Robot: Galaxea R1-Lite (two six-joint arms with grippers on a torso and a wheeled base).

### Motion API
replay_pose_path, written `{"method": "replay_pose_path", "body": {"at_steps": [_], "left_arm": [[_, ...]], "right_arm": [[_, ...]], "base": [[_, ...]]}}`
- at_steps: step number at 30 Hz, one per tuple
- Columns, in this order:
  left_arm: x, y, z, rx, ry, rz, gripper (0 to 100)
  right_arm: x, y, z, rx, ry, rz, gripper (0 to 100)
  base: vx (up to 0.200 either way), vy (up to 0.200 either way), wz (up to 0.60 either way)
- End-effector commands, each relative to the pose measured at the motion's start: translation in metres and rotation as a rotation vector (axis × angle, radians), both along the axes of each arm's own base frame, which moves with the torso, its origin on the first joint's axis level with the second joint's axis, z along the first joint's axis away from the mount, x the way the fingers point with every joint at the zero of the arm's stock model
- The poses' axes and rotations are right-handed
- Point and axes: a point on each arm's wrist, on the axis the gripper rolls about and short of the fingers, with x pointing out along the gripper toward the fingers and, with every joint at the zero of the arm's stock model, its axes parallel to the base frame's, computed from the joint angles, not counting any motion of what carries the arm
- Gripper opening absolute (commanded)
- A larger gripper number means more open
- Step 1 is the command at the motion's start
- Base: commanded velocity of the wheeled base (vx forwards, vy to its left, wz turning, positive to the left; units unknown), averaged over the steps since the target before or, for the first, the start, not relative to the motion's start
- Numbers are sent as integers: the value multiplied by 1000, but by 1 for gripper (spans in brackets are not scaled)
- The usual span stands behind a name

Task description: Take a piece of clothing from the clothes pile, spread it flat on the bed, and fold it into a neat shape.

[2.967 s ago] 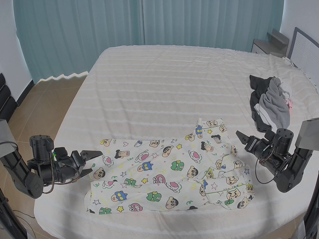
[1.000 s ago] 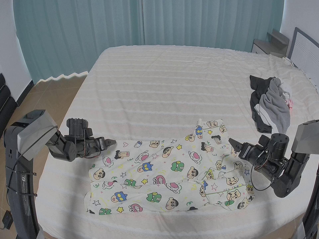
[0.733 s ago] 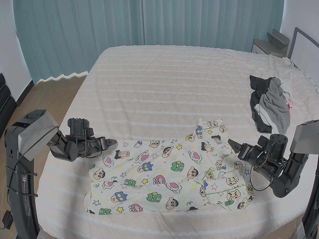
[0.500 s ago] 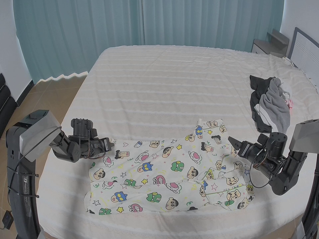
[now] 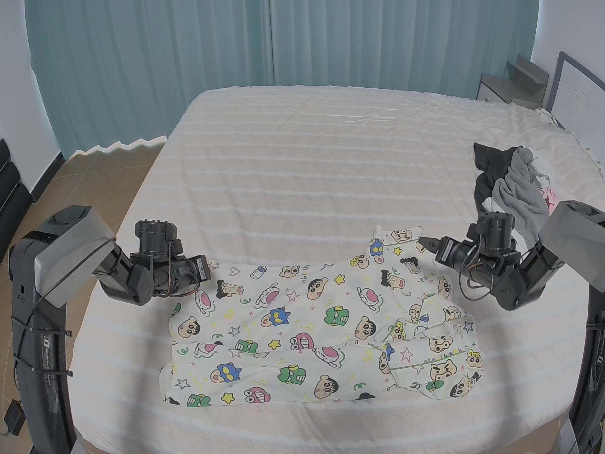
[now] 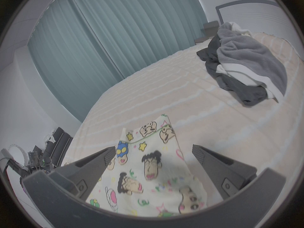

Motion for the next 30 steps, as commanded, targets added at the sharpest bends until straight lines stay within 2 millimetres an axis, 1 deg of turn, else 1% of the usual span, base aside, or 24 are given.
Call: {"method": "replay_pose_path", "body": {"at_steps": [1,5,9,12,13,14,17,18,19,20,23,27,28,29,30], "left_arm": [[-2,13,35,-10,-69,100,0],[-5,13,37,-1,-70,113,0],[-5,11,36,-1,-67,108,0],[-6,9,36,-1,-67,102,0],[-6,9,36,-1,-67,102,0],[-6,7,36,0,-67,100,0],[-6,6,36,0,-67,97,0],[-7,6,35,1,-61,97,0],[-7,6,35,1,-61,97,0],[-7,6,34,1,-60,97,0],[-8,6,34,1,-58,96,0],[-8,5,32,1,-54,94,0],[-9,3,31,2,-49,89,0],[-9,3,31,2,-49,89,0],[-8,3,31,2,-51,89,0]], "right_arm": [[70,-5,-12,0,109,15,100],[72,-5,-26,-13,180,42,100],[81,-4,-42,-30,201,53,100],[83,4,-50,-31,213,68,100],[83,4,-50,-31,213,68,100],[84,11,-53,-34,217,87,100],[88,15,-50,-27,203,97,100],[88,24,-50,-29,196,116,100],[88,24,-50,-29,196,116,100],[87,28,-48,-27,193,129,100],[86,34,-44,-20,183,155,100],[86,36,-39,-17,173,163,100],[87,36,-33,-16,159,163,100],[87,36,-33,-16,159,163,100],[87,36,-29,-15,153,163,100]], "base": [[0,0,0],[0,0,0],[0,0,0],[0,0,0],[0,0,0],[0,0,0],[0,0,0],[0,0,0],[0,0,0],[0,0,0],[0,0,0],[0,0,0],[0,0,0],[0,0,0],[0,0,0]]}}
